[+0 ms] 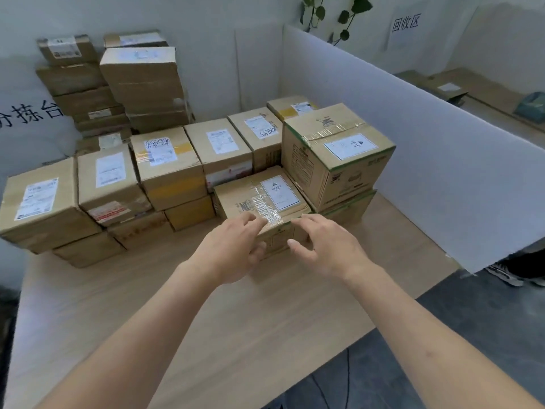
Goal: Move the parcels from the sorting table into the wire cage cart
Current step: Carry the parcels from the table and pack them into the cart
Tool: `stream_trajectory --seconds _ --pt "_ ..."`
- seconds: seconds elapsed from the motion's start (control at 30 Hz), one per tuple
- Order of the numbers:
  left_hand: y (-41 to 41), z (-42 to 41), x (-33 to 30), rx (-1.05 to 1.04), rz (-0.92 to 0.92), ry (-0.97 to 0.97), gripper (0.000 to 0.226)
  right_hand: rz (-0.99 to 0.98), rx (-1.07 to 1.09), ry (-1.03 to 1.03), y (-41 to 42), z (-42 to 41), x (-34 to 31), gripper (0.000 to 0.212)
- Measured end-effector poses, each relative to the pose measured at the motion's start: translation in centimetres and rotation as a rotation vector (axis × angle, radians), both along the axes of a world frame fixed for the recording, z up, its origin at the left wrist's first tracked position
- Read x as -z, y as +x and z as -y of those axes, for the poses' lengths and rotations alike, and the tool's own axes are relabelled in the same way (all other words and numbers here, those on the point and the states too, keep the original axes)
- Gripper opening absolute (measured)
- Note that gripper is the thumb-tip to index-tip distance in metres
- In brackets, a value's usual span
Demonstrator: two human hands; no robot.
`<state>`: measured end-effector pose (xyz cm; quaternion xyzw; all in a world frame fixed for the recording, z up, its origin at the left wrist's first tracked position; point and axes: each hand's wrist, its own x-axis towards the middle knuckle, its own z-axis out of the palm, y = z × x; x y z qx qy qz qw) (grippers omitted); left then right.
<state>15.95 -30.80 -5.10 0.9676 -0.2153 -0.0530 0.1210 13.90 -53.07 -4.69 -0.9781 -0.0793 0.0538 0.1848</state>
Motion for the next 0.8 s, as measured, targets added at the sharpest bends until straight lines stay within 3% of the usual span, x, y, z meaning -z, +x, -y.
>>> stream_trajectory --seconds 0.43,0.53,0.8 --pt "10.5 -1.2 12.9 -0.171 -0.161 0.070 0.051 -0.209 0.039 -0.039 14.9 0.9 11.7 0.055" --pt "10.6 -0.7 14.0 -0.235 -0.094 0.002 0.046 -0.222 0.100 -0.052 16.1 0.8 13.1 0.057" --pt "7.9 -1.3 15.0 -0.447 -0.175 -0.204 0.046 -0.146 0.179 0.106 14.3 -0.4 13.8 0.054"
